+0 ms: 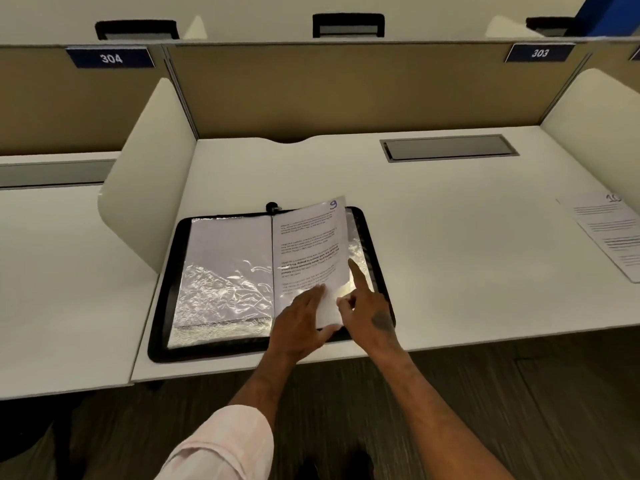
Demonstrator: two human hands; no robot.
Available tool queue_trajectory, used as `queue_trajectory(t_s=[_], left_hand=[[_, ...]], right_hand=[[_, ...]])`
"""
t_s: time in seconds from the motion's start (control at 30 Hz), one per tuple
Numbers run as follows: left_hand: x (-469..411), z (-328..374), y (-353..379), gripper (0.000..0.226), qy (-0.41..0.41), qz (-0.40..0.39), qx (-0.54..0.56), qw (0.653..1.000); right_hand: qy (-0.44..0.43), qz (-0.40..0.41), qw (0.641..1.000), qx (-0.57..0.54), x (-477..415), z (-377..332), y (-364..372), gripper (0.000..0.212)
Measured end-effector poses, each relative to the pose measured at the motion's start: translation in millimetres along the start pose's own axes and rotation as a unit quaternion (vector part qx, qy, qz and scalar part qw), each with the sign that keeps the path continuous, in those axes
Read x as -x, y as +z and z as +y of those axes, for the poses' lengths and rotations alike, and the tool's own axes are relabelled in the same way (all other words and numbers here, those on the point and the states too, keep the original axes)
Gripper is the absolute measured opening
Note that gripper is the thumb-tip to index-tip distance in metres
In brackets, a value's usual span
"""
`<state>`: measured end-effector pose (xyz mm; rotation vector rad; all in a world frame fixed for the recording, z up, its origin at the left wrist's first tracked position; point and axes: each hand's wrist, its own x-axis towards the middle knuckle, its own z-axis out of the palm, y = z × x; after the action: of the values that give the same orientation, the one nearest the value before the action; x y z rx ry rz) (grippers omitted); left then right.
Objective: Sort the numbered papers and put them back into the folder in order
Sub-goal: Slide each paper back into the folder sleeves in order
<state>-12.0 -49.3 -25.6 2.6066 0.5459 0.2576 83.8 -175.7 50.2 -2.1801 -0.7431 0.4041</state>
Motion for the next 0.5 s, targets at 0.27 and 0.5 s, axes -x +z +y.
queue_trajectory(t_s=[0.27, 0.5], left_hand=[[7, -6, -61, 0.044, -0.102, 0.155, -0.016, 0.983], [43, -59, -114, 0.068, -0.202, 0.274, 0.033, 0.94]], right_hand=[[-0.286, 0.007, 0.953, 0.102, 7, -75, 26, 0.073], [-0.261, 0.047, 0.96, 0.092, 2, -88, 73, 0.041]])
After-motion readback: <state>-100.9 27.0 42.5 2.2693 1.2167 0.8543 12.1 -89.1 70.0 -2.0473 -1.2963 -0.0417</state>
